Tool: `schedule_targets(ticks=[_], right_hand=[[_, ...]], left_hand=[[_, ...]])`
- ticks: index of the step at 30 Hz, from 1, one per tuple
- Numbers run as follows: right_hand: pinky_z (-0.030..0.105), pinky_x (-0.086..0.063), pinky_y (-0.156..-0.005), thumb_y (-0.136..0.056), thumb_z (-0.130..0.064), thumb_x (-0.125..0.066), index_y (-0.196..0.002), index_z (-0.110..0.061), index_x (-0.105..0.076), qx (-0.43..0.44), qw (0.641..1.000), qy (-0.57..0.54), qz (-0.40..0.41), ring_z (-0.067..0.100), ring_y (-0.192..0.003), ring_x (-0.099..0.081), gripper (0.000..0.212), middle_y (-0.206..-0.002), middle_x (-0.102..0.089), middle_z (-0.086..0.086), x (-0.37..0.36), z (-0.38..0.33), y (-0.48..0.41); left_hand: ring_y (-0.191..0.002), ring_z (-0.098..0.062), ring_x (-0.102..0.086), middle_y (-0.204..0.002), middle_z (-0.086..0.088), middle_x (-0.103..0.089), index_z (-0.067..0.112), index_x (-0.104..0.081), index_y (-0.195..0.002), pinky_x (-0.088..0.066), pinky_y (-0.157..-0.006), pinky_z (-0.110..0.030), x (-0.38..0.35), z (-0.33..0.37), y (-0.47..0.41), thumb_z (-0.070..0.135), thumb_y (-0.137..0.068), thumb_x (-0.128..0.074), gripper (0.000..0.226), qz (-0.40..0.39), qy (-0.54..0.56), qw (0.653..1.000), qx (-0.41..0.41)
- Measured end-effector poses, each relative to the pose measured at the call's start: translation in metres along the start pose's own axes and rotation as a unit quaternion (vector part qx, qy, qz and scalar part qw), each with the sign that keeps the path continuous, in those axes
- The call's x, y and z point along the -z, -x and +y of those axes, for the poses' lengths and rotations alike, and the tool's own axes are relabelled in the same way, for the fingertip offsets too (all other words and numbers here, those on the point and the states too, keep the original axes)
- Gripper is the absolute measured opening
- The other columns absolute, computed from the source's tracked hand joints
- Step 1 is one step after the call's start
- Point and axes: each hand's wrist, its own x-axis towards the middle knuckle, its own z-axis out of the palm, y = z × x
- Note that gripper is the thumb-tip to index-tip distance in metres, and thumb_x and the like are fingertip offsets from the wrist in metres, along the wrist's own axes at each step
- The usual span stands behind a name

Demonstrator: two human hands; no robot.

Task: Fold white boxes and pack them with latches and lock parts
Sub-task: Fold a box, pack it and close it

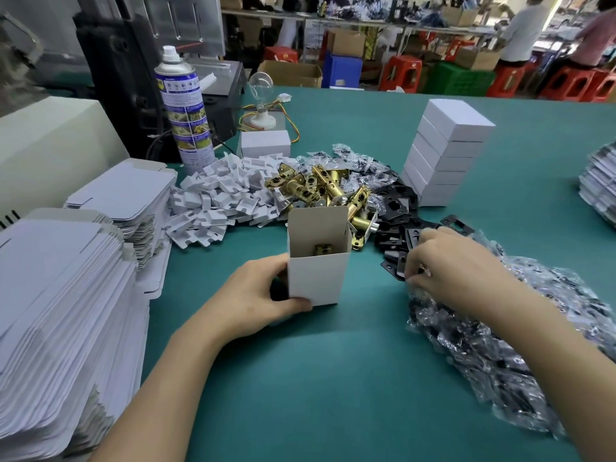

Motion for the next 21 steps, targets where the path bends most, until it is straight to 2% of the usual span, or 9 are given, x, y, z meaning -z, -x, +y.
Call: schedule_targets(ticks=[2,4,6,9,11,13,15,18,21], right_hand=[[0.031,-0.039,-0.075,-0.093,-0.033,-0.073,-0.088,-0.034,-0.073,-0.009,0.997,-0.051,0.050,0.014,-0.097,-0.046,0.005,-0.088,-0.043,-0.017,0.004,0.000,-0.003],[0.033,-0.043,-0.075,-0.093,-0.031,-0.074,-0.083,-0.035,-0.070,-0.020,0.982,-0.155,0.106,0.013,-0.090,-0.054,0.011,-0.089,-0.053,-0.017,0.013,-0.002,-0.005],[0.029,-0.051,-0.076,-0.092,-0.027,-0.075,-0.080,-0.036,-0.068,-0.025,0.949,-0.267,0.168,0.006,-0.083,-0.064,0.016,-0.083,-0.066,-0.018,0.024,-0.008,-0.006],[0.014,-0.052,-0.073,-0.094,-0.023,-0.074,-0.086,-0.029,-0.073,-0.005,0.888,-0.387,0.249,0.001,-0.078,-0.069,0.010,-0.078,-0.074,-0.015,0.041,-0.022,-0.003],[0.018,-0.056,-0.077,-0.095,-0.020,-0.072,-0.091,-0.025,-0.074,0.029,0.849,-0.454,0.269,0.003,-0.077,-0.071,0.007,-0.081,-0.076,-0.013,0.052,-0.035,-0.002],[0.031,-0.061,-0.080,-0.095,-0.015,-0.072,-0.094,-0.019,-0.075,0.054,0.816,-0.510,0.266,0.012,-0.077,-0.074,0.005,-0.082,-0.077,-0.006,0.059,-0.052,-0.003],[0.037,-0.060,-0.079,-0.094,-0.013,-0.073,-0.094,-0.016,-0.075,0.071,0.819,-0.495,0.283,0.015,-0.078,-0.073,0.003,-0.080,-0.077,-0.004,0.059,-0.071,-0.008],[0.030,-0.052,-0.072,-0.090,-0.016,-0.075,-0.091,-0.020,-0.074,0.093,0.848,-0.416,0.314,0.011,-0.075,-0.064,0.004,-0.079,-0.072,-0.009,0.050,-0.094,-0.013],[0.035,-0.052,-0.073,-0.091,-0.020,-0.076,-0.093,-0.023,-0.073,0.096,0.872,-0.367,0.309,0.011,-0.073,-0.064,0.004,-0.078,-0.070,-0.012,0.038,-0.103,-0.014]], left_hand=[[-0.106,-0.008,-0.071,-0.112,0.019,-0.075,0.061,-0.063,-0.117,-0.058,-0.096,-0.045,0.000,0.000,0.000,0.052,-0.073,-0.078,0.048,-0.001,0.000,1.000,0.000],[-0.105,-0.008,-0.070,-0.112,0.019,-0.075,0.060,-0.063,-0.118,-0.058,-0.096,-0.043,0.000,-0.001,0.000,0.052,-0.072,-0.078,0.049,-0.002,0.001,1.000,0.001],[-0.103,-0.007,-0.070,-0.111,0.018,-0.075,0.059,-0.063,-0.119,-0.058,-0.095,-0.041,0.000,-0.001,0.000,0.052,-0.072,-0.078,0.050,-0.004,0.000,1.000,0.004],[-0.101,-0.006,-0.070,-0.110,0.017,-0.074,0.059,-0.063,-0.119,-0.059,-0.092,-0.038,0.000,-0.001,-0.001,0.051,-0.072,-0.078,0.050,-0.006,-0.001,1.000,0.006],[-0.099,-0.006,-0.069,-0.110,0.017,-0.074,0.060,-0.063,-0.119,-0.059,-0.089,-0.036,0.000,-0.002,-0.001,0.052,-0.072,-0.078,0.050,-0.006,-0.002,1.000,0.006],[-0.098,-0.006,-0.069,-0.110,0.016,-0.074,0.061,-0.063,-0.119,-0.058,-0.086,-0.034,0.000,-0.003,-0.001,0.053,-0.072,-0.077,0.049,-0.006,-0.003,1.000,0.002],[-0.100,-0.008,-0.070,-0.110,0.015,-0.075,0.060,-0.063,-0.119,-0.059,-0.089,-0.036,0.000,-0.004,-0.001,0.053,-0.072,-0.077,0.049,-0.006,-0.006,1.000,0.001],[-0.100,-0.008,-0.070,-0.110,0.014,-0.075,0.054,-0.064,-0.121,-0.059,-0.089,-0.037,0.000,-0.005,-0.002,0.049,-0.074,-0.079,0.050,-0.005,-0.007,1.000,-0.003],[-0.097,-0.006,-0.070,-0.109,0.015,-0.075,0.053,-0.064,-0.123,-0.057,-0.082,-0.026,0.000,-0.005,-0.002,0.043,-0.077,-0.081,0.050,-0.004,0.000,1.000,-0.007]])
